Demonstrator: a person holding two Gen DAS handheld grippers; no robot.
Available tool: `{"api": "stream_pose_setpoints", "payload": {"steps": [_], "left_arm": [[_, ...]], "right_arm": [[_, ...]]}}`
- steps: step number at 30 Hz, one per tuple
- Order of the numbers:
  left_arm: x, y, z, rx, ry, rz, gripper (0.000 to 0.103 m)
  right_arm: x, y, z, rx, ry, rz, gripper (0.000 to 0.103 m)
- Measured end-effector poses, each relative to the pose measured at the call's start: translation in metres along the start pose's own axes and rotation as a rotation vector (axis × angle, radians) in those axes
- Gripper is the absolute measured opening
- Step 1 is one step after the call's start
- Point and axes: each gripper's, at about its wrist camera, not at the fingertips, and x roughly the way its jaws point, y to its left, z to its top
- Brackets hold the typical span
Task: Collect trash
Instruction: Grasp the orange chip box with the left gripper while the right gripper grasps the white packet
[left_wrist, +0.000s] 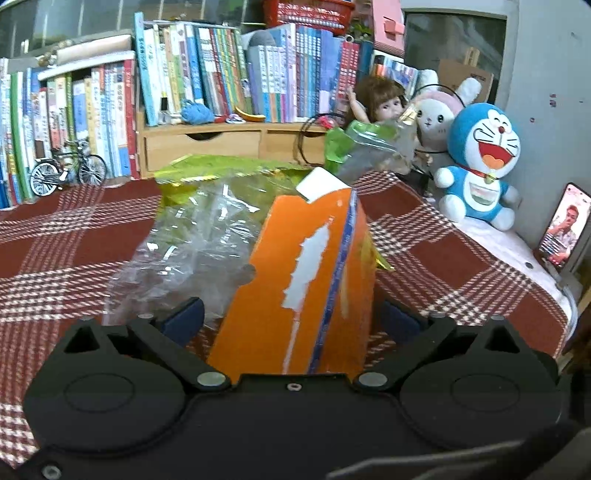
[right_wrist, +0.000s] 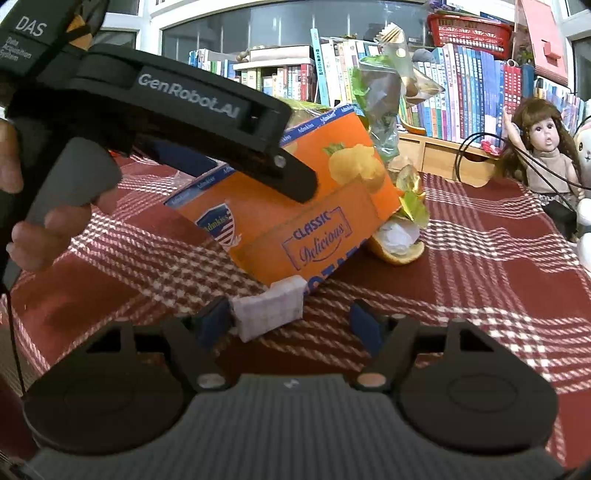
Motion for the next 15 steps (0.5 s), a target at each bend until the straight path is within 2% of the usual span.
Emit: {"api": "stream_pose_setpoints", "payload": {"steps": [2,3,4,8,11,15], "left_arm": [[0.002,-0.002,-0.001,0.006,0.021,-0.011,0.083],[0.004,-0.003,-0.003,0.009,0.035,-0.011,0.071],[0.004,-0.004,-0.005,0.011,0.046,-0.009,0.067],[0.001,-0.003,-0.007,-0.020,0.054,-0.040,0.054],[-0.007,-0.008,-0.007,-0.004,0.037,-0.023,0.047],[-0.022,-0.012,-0.008,0.007,0.004,0.004,0.042]], "right_arm": [[0.001,0.000,0.000,0.000,-0.001,0.007,0.078],[0.000,0.000,0.000,0.001,-0.001,0.013,0.074],[0.000,0.000,0.000,0.000,-0.001,0.016,0.069],[-0.004,0.000,-0.001,0.006,-0.010,0.018,0.051],[-0.008,0.000,-0.001,0.015,-0.018,0.019,0.040],[-0.015,0.001,-0.001,0.026,-0.033,0.014,0.038]]}}
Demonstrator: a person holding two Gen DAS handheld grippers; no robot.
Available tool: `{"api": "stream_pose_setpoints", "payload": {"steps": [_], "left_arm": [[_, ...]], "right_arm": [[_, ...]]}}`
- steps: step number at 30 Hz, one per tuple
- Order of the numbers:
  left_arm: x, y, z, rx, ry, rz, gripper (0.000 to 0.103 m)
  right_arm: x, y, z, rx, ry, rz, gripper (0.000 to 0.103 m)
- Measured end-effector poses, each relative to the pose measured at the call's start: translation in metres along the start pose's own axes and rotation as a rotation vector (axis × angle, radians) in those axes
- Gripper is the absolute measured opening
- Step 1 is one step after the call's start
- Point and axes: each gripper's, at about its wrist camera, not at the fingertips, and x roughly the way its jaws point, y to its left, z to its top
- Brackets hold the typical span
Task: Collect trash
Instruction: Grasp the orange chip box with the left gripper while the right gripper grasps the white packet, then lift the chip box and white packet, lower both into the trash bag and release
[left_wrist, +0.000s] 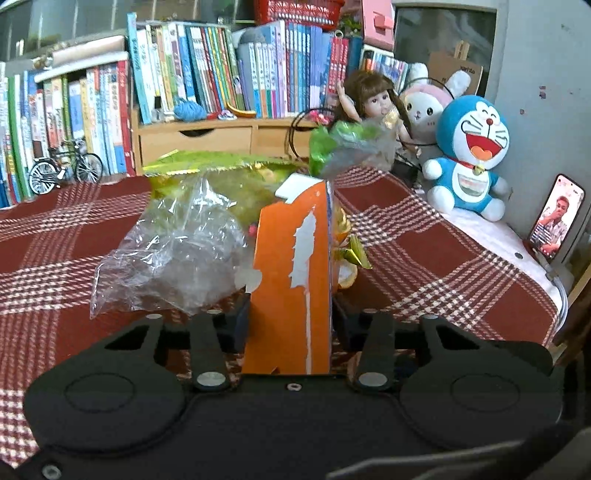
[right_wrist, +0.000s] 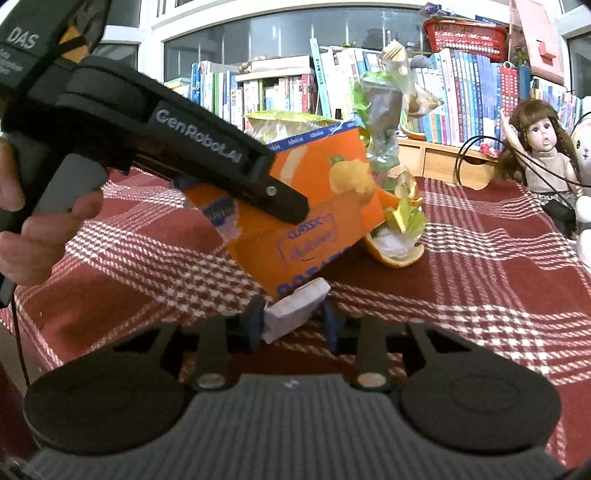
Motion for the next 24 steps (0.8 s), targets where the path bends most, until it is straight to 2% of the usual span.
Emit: {"api": "stream_pose_setpoints", "payload": {"steps": [8,13,22,24], "left_arm": [[-0.036,-0.002,-0.005,-0.005,-0.070,0.043,0.040],[-0.058,-0.003,-0.008,-0.009,-0.104,0.043,0.040],[-0.081,0.015,0.001,-0.119,-0.122,-0.048,0.040],[-0.086,0.019,0.004,-0.147,-0.128,-0.087,0.041]], "right_arm": [[-0.013,0.002,0.000,0.004,-0.013,-0.008,0.038],[-0.019,0.003,-0.001,0.005,-0.018,-0.018,0.038],[-0.026,0.006,0.004,0.005,-0.026,-0.036,0.038],[-0.028,0.007,0.004,0.002,-0.028,-0.039,0.038]]}}
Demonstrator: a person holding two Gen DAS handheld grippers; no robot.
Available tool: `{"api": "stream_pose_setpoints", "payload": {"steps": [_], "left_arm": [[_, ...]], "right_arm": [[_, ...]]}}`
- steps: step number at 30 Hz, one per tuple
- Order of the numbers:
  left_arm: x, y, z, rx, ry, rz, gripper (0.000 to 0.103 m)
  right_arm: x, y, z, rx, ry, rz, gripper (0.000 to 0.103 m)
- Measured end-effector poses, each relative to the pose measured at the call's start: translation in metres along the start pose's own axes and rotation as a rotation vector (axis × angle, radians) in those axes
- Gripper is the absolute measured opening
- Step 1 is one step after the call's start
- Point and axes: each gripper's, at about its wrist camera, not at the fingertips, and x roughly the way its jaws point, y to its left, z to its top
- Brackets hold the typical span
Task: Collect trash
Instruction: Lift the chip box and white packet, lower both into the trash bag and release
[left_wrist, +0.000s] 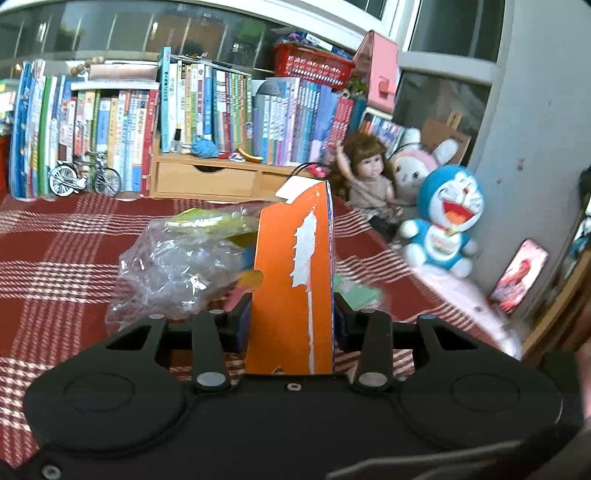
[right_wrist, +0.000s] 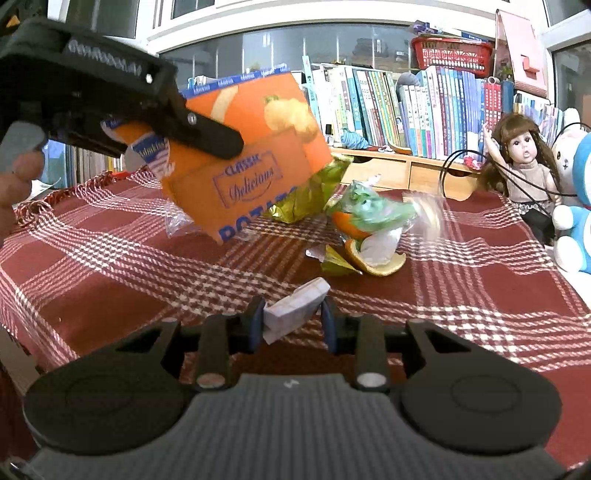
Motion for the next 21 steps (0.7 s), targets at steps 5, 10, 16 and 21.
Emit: {"api": "stream_pose_setpoints", "payload": {"steps": [5,10,16,21], "left_arm": [[-0.008,0.012,0.010,-0.108,-0.004,-0.104,0.042],[-0.017,0.013,0.015,-0.118,-0.025,-0.111,0.042],[-0.020,0.007,0.014,-0.093,-0.038,-0.078,0.041],[-0.031,0.004,0.013,-0.089,-0.058,-0.062,0.041]], "right_arm": [[-0.001,0.002,0.001,-0.001,-0.002,-0.007,0.038],[-0.004,0.003,0.001,-0.005,-0.002,-0.006,0.038],[-0.004,0.003,0.000,-0.001,0.006,-0.010,0.038],[-0.007,0.004,-0.001,0.002,0.005,-0.013,0.038]]}}
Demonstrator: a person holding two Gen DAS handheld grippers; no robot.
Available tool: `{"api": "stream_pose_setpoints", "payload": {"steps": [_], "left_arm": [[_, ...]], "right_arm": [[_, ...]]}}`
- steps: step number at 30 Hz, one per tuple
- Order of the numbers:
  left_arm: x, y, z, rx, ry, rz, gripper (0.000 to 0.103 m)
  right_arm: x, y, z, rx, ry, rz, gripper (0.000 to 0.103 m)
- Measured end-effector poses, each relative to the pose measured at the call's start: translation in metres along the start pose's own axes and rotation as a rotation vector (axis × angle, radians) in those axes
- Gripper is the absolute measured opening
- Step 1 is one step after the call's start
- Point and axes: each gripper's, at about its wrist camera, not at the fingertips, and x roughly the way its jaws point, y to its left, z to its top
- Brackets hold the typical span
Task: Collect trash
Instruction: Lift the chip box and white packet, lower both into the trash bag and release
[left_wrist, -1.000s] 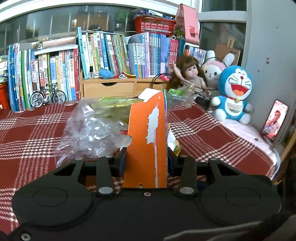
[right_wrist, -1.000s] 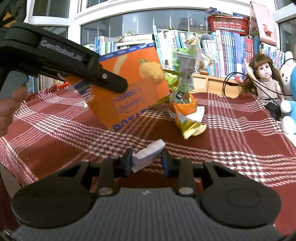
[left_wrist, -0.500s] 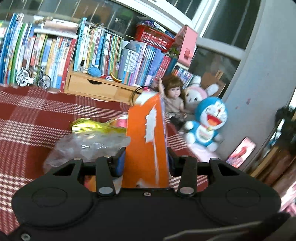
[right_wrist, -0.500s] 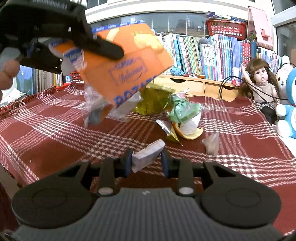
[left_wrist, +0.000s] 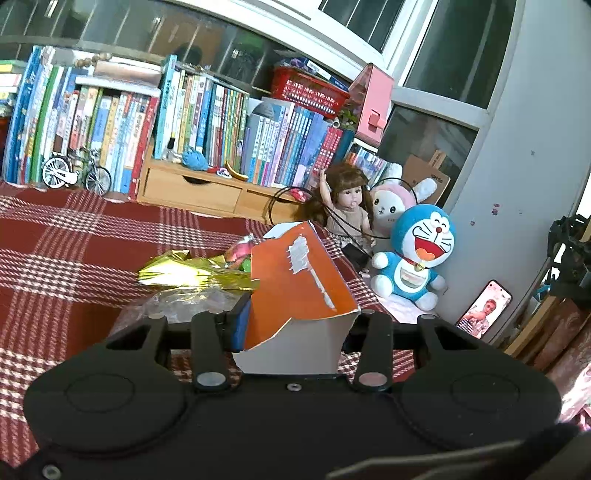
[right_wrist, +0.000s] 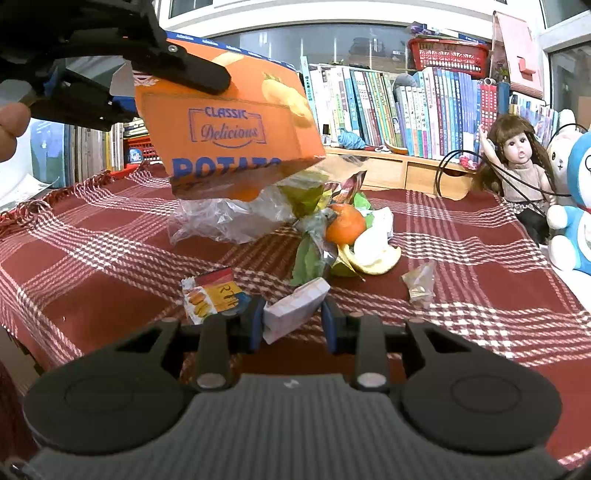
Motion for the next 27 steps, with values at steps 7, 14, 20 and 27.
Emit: {"api": "stream_pose_setpoints", "payload": {"steps": [7,14,20,27], "left_arm": [[-0.037,-0.013,-0.018,0.068,-0.033,0.038,0.041],[-0.087,-0.024,-0.054,0.113,-0.058,0.064,0.041],[-0.108,-0.028,-0.081,0.161,-0.085,0.136,0.041],[-0.132,-0.026,-0.096,0.123,-0.078,0.108,0.041]], "right_arm": [[-0.018,0.002,-0.001,-0.001,-0.011,0.014,0.038],[-0.042,0.012,-0.008,0.004,-0.016,0.035,0.038],[-0.056,0.025,-0.018,-0.042,-0.008,0.033,0.038],[-0.065,0.029,-0.028,-0.029,0.017,0.050,0.038]]}}
